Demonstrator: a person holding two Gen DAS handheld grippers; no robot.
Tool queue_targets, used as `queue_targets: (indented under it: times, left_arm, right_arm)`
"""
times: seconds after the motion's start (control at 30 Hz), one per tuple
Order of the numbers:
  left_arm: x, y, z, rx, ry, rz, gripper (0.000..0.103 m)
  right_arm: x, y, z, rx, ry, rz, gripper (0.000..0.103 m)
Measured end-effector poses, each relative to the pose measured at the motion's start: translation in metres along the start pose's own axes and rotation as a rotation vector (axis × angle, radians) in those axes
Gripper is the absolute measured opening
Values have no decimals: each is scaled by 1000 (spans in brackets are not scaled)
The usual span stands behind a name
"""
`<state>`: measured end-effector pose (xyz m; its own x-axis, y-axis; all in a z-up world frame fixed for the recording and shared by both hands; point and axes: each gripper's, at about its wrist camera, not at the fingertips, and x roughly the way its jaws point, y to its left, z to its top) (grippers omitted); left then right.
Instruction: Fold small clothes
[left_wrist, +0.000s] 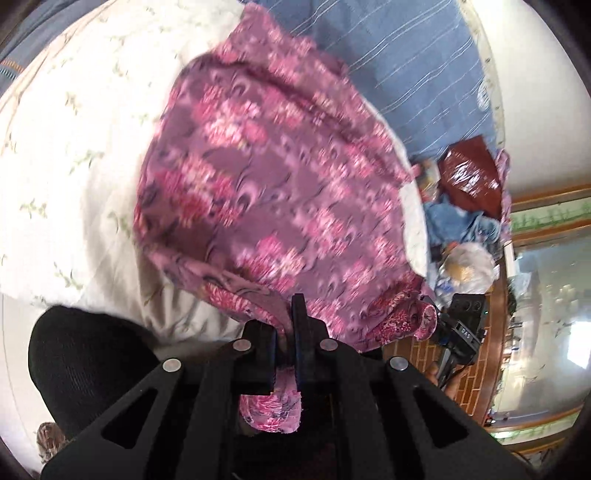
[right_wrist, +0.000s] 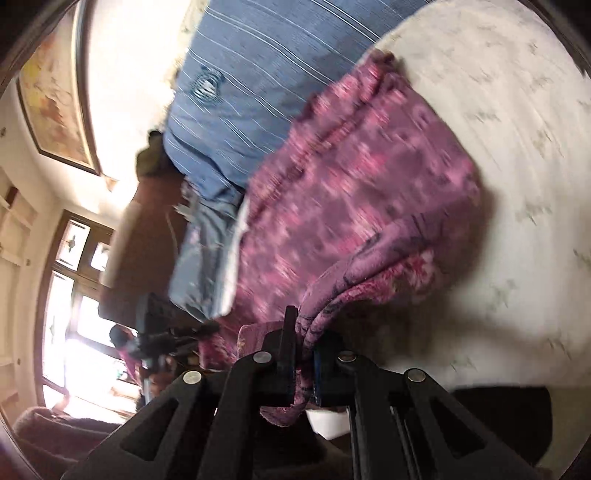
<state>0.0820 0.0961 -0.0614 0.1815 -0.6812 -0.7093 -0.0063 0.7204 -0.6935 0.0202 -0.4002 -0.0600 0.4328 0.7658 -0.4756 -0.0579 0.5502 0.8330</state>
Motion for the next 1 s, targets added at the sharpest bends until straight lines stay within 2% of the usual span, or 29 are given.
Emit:
queue_targets:
  times: [0.17,0.33,0.53,0.67,0.87,1.0]
  left_arm:
    - [-14,-7,26,9,-51,-20,5]
    - [-26,-18,64,3,-120,-41,5]
    - [-31,-21,132,-25,-219,-51,5]
    - [-25,-13,176,-65,-266,-41,5]
    - [5,-2,242,-91,-280,10,5]
    - [20,6,284,-124,-298,17,5]
  right_arm:
    - [6,14,27,-9,-55,63,6]
    - [12,25,66,-28,-114,90,6]
    - [28,23,124,-11,-178,112,6]
    - [39,14,163,21,-235,130,6]
    - [68,-16,218,86,-277,111,6]
    - [84,-40,250,143,-320,101,6]
